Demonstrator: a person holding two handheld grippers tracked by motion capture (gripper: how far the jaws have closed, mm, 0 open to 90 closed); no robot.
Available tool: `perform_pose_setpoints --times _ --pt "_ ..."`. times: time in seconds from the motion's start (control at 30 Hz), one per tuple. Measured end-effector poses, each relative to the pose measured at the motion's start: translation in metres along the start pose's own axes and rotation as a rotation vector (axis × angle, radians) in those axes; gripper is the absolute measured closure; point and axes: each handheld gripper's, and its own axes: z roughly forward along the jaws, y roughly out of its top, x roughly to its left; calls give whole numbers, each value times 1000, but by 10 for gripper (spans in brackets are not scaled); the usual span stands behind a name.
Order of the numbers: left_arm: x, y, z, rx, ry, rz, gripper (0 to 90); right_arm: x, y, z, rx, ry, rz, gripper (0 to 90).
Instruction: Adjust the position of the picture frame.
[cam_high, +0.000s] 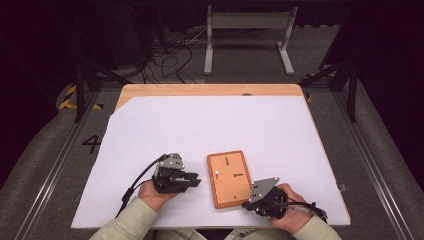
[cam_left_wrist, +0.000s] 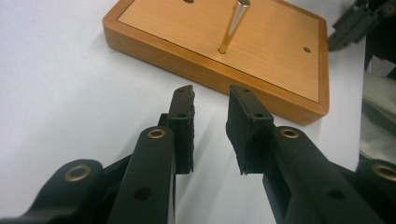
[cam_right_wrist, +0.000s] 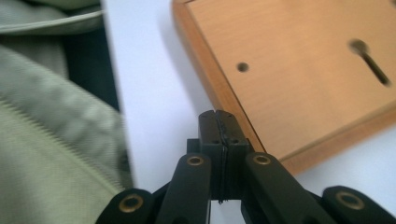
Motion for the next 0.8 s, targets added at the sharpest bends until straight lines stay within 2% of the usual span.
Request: perform_pose_setpoints --times 0.03,0.23,0.33,0.4,0.5,0.57,0.6,0.63,0.67,0.7,0.77,0.8 --pt "0 0 0 0 0 0 714 0 0 0 0 0 0 900" --pt "5 1 -2 -12 20 -28 714 -17 -8 -8 -24 -69 76 900" --pt "9 1 -4 -22 25 -68 714 -21 -9 -9 -29 -97 85 900" --pt "13 1 -4 -41 41 -76 715 -23 -10 -9 -25 -118 86 900" --pt "17 2 -6 -58 60 -90 715 -32 -11 -9 -26 -193 101 900" --pt "21 3 -7 -84 53 -107 715 -39 -14 -11 -27 -240 137 900" --pt "24 5 -7 -103 49 -115 715 -42 -15 -10 -15 -282 144 900" --pt "26 7 -7 -113 59 -117 715 -47 -17 -6 36 -332 143 900" --pt "28 9 -7 -120 71 -120 716 -49 -20 -2 42 -325 155 900" --pt "30 11 -8 -130 88 -130 719 -50 -21 -3 22 -318 176 900" --pt "35 16 -8 -141 118 -147 728 -51 -20 -7 12 -337 179 900" --pt "38 19 -7 -145 139 -147 742 -50 -19 -10 -8 -326 193 900"
